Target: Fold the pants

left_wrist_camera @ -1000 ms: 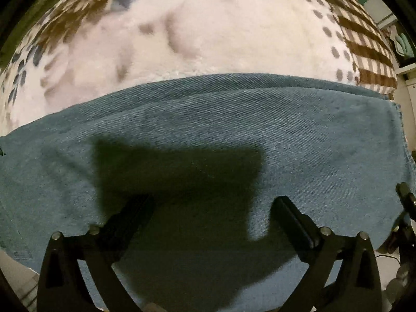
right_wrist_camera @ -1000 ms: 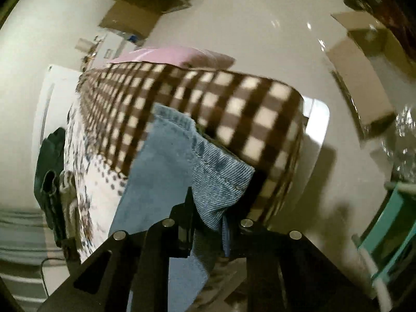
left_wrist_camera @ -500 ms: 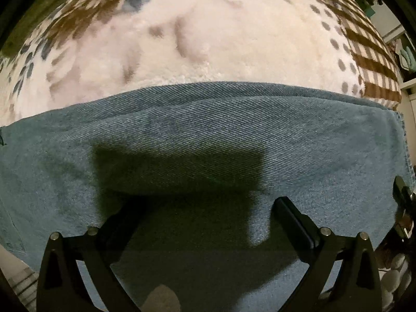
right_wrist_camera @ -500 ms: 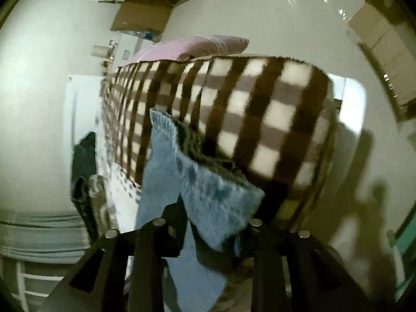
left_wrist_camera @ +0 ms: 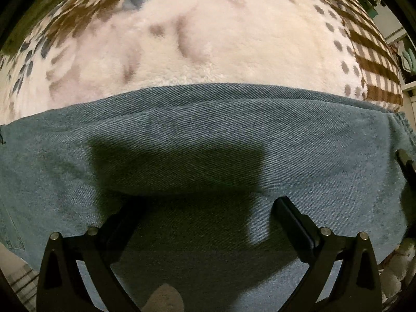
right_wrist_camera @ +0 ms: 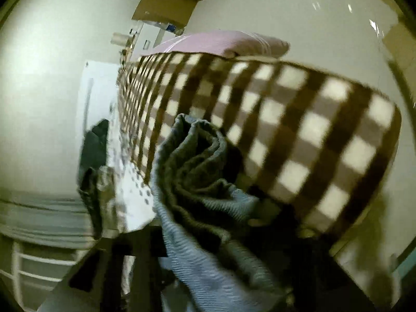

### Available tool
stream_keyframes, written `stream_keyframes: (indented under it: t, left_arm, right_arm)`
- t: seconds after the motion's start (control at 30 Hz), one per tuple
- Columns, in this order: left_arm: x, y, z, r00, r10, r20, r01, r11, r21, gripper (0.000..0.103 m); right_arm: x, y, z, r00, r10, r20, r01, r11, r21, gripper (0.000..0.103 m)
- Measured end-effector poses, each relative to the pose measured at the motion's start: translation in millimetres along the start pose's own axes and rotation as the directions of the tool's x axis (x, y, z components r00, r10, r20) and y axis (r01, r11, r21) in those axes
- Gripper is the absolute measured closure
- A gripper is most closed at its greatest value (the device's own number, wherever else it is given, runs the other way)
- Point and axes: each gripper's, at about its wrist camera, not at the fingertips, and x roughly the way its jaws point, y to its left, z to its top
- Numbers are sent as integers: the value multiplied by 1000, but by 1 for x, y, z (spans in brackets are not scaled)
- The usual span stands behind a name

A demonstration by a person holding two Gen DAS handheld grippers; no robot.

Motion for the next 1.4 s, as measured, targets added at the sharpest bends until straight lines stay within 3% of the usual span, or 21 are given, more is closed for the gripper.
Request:
stream_keyframes:
  t: [0.07,0.17,0.47,0.77,0.87,1.03,1.13,1.3,1.4]
  left_arm:
    - [-4,-3,0,1000,0,-8,0,1000,-1,0]
    - [-23,-5,4,998,31,51,-31,1000,5,0]
    - [-81,15,11,981,16,194,-21,1000,22,0]
    - [-120,101,-4,970,6,241,11,997,-72,0]
    - [-133,131,-21,969,2,246,23,995,-101,0]
    - [-150,221,-51,971,16,238,31,981,-194,0]
    - [-151,274,-69,974,43,223,16,967,-253,0]
    - [-140,351,-100,979,105,175,-38,936,-350,0]
    - [-132,385,-114,984,93,155,-24,918,-396,0]
  right_arm:
    - [-5,16,-3,999,-49,21,50,998,-36,87]
    - [-17,45,-10,994,-93,58,98,991,-87,88]
    - [-50,122,-40,988,-109,106,130,967,-218,89]
    - [-54,194,-105,992,-82,97,109,941,-321,90]
    - [-41,223,-139,996,-65,65,84,932,-353,91]
    - [2,263,-215,997,-72,-34,51,904,-424,91]
    - [42,283,-271,990,-109,-92,49,865,-499,91]
    - [118,295,-366,960,-207,-190,50,790,-611,91]
    - [160,295,-413,921,-324,-216,92,721,-687,84]
